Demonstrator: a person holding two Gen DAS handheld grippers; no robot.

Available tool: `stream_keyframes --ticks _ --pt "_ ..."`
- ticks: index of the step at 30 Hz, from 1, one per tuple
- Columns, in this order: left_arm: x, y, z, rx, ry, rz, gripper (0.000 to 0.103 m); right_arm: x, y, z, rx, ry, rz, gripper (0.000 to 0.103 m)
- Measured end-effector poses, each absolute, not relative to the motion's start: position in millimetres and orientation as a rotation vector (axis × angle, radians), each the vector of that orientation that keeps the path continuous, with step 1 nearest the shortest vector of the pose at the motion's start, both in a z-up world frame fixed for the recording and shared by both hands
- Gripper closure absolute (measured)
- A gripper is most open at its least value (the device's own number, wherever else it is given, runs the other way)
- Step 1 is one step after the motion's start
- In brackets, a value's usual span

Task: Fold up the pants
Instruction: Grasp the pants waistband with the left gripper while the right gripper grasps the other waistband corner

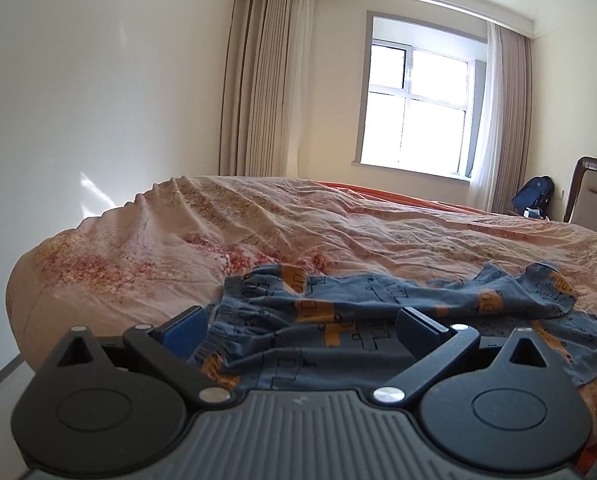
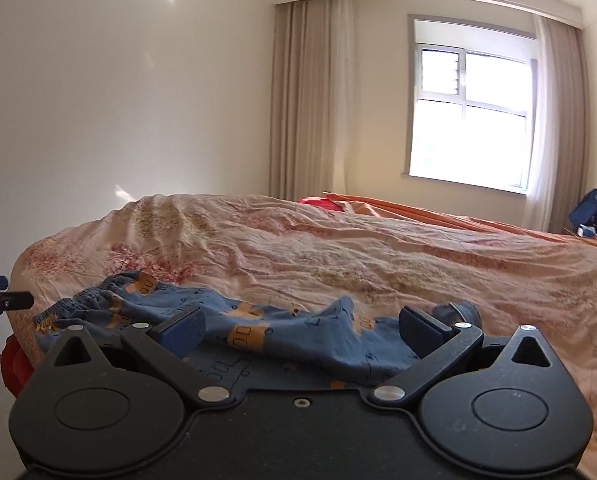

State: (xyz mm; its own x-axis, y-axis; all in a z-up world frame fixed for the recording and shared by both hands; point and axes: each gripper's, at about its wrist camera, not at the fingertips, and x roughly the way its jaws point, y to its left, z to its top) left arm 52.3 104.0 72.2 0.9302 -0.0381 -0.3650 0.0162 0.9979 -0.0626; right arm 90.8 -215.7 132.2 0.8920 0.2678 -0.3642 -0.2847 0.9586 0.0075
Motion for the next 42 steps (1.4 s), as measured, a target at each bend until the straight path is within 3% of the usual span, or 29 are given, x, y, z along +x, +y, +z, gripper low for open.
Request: stream_keyframes --ticks 3,8,15,24,31,33,42 --pt "97.4 119.1 83.0 -0.004 0.35 -0.064 0.0 151.7 -210.9 135.7 -0.083 0.487 0.489 0.0" --pt "181.9 134.8 92.7 0.114 0.486 -0.176 0.0 237.6 -206.2 124.5 -0.256 0.563 0.691 0.0" --pt "269.3 111.3 65.7 0.282 0.608 -0.335 0.0 339.9 -202.9 74.6 -0.229 0.73 0.748 0.0" --pt "316.4 63.4 39.3 0.447 0.679 -0.569 0.0 363.5 -231.6 39.2 -0.103 0.79 0.767 0.001" --pt "329.8 71.1 24.4 0.437 0.776 -0.563 0.0 359.2 -246.9 23.0 -0.01 0.802 0.767 0.001" --pt "336.1 76.3 24.0 0.395 0.801 -0.556 0.0 358.0 -247.1 23.4 0.0 0.789 0.762 0.003" --pt "361.0 83.2 6.6 0.208 1.011 -0.588 0.004 350.4 -236.9 15.9 -0.027 0.753 0.694 0.03"
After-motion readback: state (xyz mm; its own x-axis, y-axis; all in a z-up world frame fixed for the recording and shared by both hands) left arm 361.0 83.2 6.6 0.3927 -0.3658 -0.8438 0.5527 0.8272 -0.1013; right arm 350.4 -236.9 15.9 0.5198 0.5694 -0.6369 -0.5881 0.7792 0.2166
